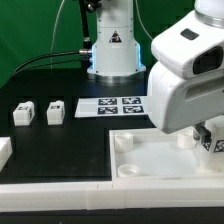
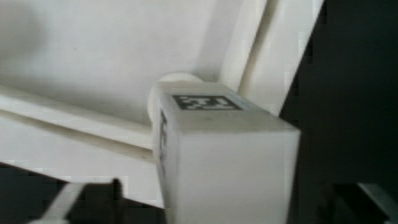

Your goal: Assemble one leg

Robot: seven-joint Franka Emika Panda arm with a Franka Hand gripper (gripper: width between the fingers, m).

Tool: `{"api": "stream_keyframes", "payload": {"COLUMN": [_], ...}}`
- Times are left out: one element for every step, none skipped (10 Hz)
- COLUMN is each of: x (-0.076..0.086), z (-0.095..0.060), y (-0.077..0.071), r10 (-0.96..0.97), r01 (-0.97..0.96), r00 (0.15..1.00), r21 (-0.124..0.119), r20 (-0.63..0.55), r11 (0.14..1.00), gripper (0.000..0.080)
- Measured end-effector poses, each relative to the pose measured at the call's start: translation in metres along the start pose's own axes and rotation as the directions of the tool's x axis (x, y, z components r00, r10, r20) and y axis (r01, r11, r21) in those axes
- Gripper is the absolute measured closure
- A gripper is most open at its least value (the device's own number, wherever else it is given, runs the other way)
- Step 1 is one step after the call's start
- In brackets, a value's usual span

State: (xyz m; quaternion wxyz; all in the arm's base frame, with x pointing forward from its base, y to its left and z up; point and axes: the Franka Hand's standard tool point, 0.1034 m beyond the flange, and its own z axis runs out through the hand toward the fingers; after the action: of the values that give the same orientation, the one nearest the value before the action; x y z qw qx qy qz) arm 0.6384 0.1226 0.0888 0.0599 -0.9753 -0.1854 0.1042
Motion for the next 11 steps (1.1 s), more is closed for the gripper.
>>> {"api": "stream_keyframes", "payload": {"x": [-0.0006, -0.0002, -0.0001, -0.0001, -0.0001, -0.0001, 0.0000, 0.0001, -0.0001, -0.0002, -0.0003], "z": [0.0008, -0.0003, -0.0011, -0.0012, -0.0012, -0.0012, -0.0012, -0.0011, -0.0011, -0.0011, -0.0010], "y": [0.0021, 0.0037, 0.0049, 0.0049, 0.0048, 0.0048, 0.0045, 0.0041, 0.0046, 0.0051, 0.0054], "r10": [0.002, 0.002, 0.001, -0.002, 0.021, 0.033, 0.056, 0.147, 0.218, 0.306, 0.391], "r01": [-0.002, -0.002, -0.001, 0.002, -0.021, -0.033, -0.056, -0.147, -0.218, -0.306, -0.391], "r00": [1.000, 1.000, 1.000, 1.000, 1.000, 0.999, 0.998, 0.989, 0.976, 0.952, 0.920], "r21": [0.000, 0.000, -0.001, -0.001, 0.000, 0.000, 0.001, 0.002, 0.002, 0.002, 0.002], "r20": [0.001, -0.002, -0.003, -0.003, -0.003, -0.003, -0.003, -0.003, -0.003, -0.003, -0.002], "r11": [1.000, 1.000, 1.000, 1.000, 1.000, 0.999, 0.998, 0.989, 0.976, 0.952, 0.920], "gripper": [0.0428, 0.0502, 0.0502, 0.0502, 0.0502, 0.0502, 0.0502, 0.0502, 0.0502, 0.0502, 0.0502]}}
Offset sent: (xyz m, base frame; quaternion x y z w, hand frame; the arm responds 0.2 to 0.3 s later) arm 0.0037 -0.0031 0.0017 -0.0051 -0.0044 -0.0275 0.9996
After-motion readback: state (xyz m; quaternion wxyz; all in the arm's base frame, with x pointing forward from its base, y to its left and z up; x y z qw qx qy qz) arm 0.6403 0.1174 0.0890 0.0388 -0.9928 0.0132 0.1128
